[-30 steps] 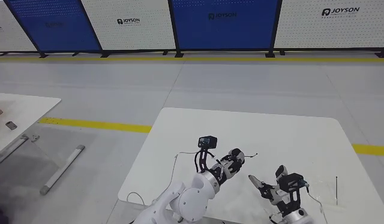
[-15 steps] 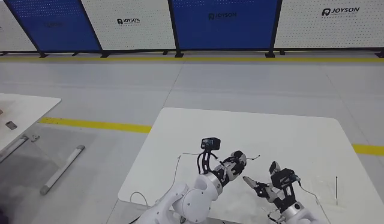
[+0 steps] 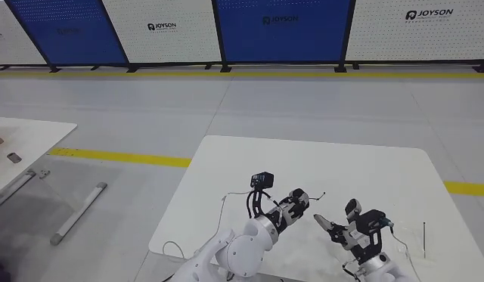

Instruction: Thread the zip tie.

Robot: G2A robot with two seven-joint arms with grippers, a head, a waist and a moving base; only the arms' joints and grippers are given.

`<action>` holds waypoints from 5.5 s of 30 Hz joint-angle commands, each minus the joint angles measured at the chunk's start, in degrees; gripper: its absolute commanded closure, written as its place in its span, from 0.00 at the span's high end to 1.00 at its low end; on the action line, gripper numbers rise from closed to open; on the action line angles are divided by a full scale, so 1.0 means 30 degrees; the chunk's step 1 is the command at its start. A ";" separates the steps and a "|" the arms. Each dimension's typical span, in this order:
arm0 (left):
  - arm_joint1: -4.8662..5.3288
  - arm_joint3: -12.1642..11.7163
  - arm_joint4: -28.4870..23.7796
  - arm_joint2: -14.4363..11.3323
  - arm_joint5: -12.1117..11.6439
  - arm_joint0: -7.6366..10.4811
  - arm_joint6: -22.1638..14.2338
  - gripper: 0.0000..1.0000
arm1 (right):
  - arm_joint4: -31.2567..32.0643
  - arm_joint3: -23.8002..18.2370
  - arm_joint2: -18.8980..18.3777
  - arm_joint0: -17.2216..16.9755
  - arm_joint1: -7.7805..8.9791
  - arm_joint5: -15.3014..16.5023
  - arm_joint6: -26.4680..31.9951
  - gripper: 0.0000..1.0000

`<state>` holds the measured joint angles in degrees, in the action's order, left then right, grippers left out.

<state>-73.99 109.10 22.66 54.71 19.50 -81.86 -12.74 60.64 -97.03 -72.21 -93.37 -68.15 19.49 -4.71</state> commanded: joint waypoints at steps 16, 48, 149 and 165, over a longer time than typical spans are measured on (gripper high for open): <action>-0.0512 -0.0060 0.0659 -0.0046 -0.0006 -0.0089 -0.0948 0.00 | -0.0194 0.0082 0.1291 0.0910 0.0997 -0.0004 0.1009 0.20; -0.1198 -0.0095 0.1653 -0.0227 -0.0006 -0.0360 -0.1620 0.00 | -0.1169 0.0268 0.1995 0.1497 0.1776 -0.0004 0.0575 0.00; -0.0296 0.1081 -0.1473 0.0064 -0.2283 -0.1046 -0.0517 0.00 | -0.0841 0.0685 0.2241 0.1867 0.1590 -0.0004 0.0249 0.00; -0.0083 0.1505 -0.1546 0.0263 -0.3244 -0.1564 -0.0297 0.00 | -0.0448 0.0736 0.2283 0.1903 0.1452 -0.0011 0.0420 0.00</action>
<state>-74.26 113.58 18.06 55.48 9.89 -86.50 -13.70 59.20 -94.82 -65.35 -87.64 -63.77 19.47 -3.41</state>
